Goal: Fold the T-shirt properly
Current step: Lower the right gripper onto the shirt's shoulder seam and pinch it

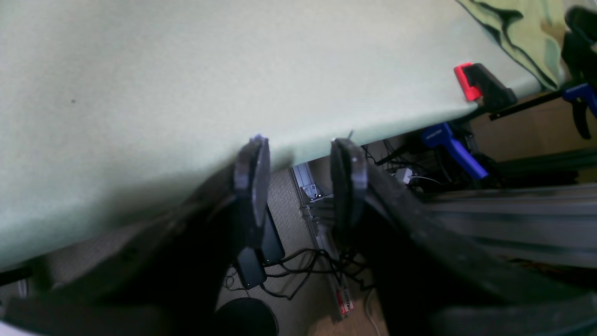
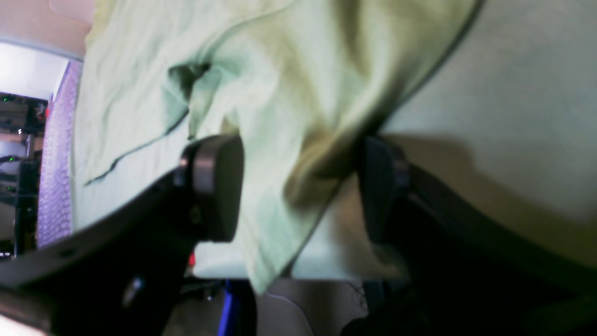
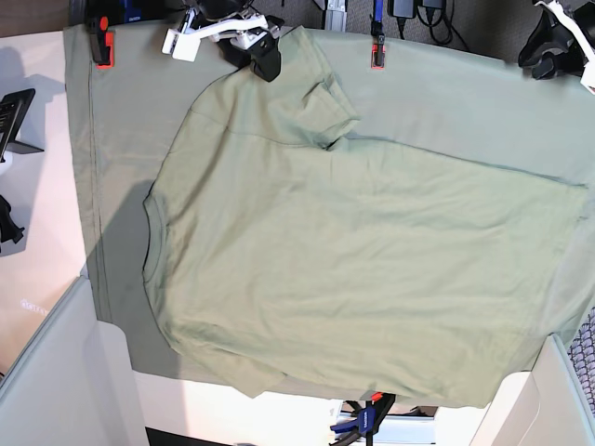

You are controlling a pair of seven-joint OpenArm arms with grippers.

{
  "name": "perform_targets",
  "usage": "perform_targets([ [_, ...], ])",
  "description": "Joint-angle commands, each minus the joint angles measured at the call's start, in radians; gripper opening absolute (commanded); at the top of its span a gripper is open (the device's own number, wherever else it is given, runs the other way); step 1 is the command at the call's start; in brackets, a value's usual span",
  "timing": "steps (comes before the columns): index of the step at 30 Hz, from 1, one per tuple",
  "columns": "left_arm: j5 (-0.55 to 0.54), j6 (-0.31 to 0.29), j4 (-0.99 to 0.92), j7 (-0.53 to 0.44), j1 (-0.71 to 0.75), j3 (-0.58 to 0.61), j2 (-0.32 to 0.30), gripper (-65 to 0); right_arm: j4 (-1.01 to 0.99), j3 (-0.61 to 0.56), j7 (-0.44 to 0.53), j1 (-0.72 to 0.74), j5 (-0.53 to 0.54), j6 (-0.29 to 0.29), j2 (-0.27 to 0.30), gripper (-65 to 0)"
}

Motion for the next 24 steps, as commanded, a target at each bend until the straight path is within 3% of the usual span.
perform_targets([
  [1,-0.014,-0.017,0.013,-0.018,0.005,-0.008,-0.012,-39.3,0.002,-0.02,-0.022,-0.007,-0.002,-0.004,-0.004,-25.8],
  [6,-0.014,-0.017,0.013,-0.018,-0.001,-0.009,-0.012,-26.2,0.002,-0.085,-0.01,-0.004,-0.04,-0.004,-0.004,-25.8],
  [11,-0.014,0.045,0.013,-0.018,-0.043,-0.009,-0.031,-25.6,0.002,-0.086,0.0,-0.004,-0.039,-0.004,-0.004,-28.2],
  [14,-0.012,0.097,0.013,-0.015,-0.083,-0.008,-0.047,-25.6,0.002,-0.086,0.035,-0.004,-0.051,0.002,-0.004,-42.0],
  [18,-0.008,0.226,0.013,0.053,-0.153,-0.008,-0.068,-25.6,0.002,-0.087,0.084,0.003,-0.08,0.027,-0.004,-65.0],
  [24,0.022,0.256,-0.004,0.102,-0.259,-0.008,-0.084,-25.7,0.002,-0.087,0.083,0.029,-0.158,0.045,-0.004,-65.0],
])
